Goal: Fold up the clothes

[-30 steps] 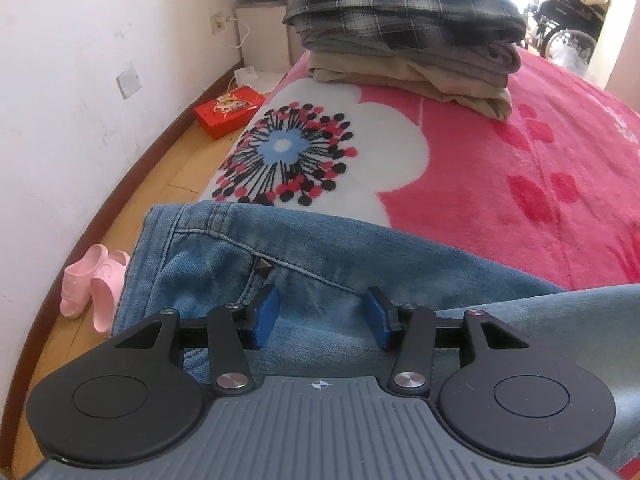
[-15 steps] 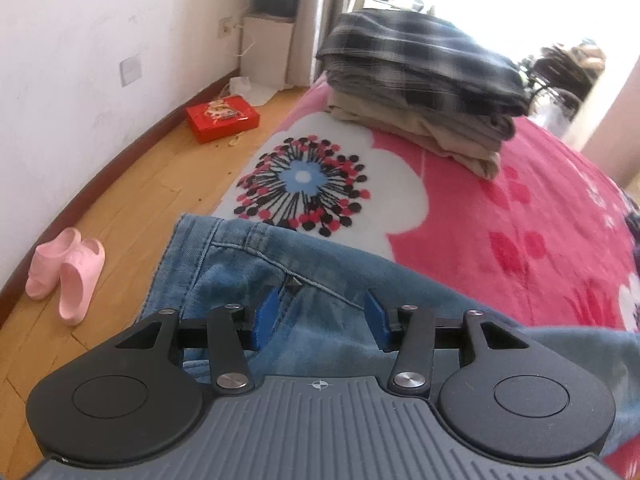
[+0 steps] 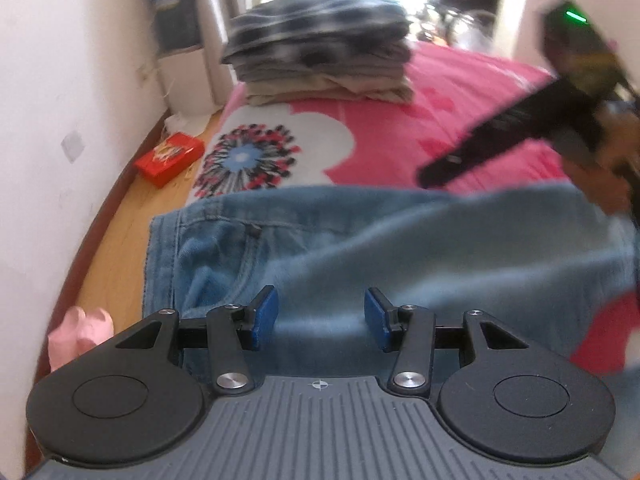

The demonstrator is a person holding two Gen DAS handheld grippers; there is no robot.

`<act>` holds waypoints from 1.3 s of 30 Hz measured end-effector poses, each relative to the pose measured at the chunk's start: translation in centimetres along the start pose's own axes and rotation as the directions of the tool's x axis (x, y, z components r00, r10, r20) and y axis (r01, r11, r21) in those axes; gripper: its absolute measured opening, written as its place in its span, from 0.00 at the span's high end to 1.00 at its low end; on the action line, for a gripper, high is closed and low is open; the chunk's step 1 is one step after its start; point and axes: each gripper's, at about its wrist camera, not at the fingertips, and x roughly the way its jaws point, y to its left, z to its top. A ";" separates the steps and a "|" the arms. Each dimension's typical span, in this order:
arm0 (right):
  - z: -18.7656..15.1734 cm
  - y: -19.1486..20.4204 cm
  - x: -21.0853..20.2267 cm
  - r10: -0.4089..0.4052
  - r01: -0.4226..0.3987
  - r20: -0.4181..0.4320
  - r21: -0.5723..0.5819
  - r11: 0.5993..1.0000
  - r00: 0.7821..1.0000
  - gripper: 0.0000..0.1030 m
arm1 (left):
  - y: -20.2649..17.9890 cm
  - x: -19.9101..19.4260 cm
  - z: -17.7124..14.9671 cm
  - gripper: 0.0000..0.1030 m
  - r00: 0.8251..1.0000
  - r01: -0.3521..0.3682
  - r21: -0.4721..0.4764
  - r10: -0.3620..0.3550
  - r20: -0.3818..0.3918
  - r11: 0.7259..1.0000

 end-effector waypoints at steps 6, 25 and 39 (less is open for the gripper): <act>-0.6 2.9 1.8 -0.056 0.041 -0.095 -0.158 0.987 0.994 0.78 | -0.7 -0.8 -1.6 0.54 0.999 -0.012 0.071 0.009 0.044 0.997; -1.3 10.7 1.9 -0.343 0.409 0.224 -0.556 0.724 0.912 0.98 | -1.8 -1.7 -3.7 0.54 0.996 -0.064 0.171 0.052 0.073 0.983; -0.5 -8.4 -12.1 -0.277 0.185 0.332 0.281 0.942 0.902 0.82 | -1.9 -1.2 -4.0 0.54 0.996 -0.091 0.241 0.087 0.025 0.966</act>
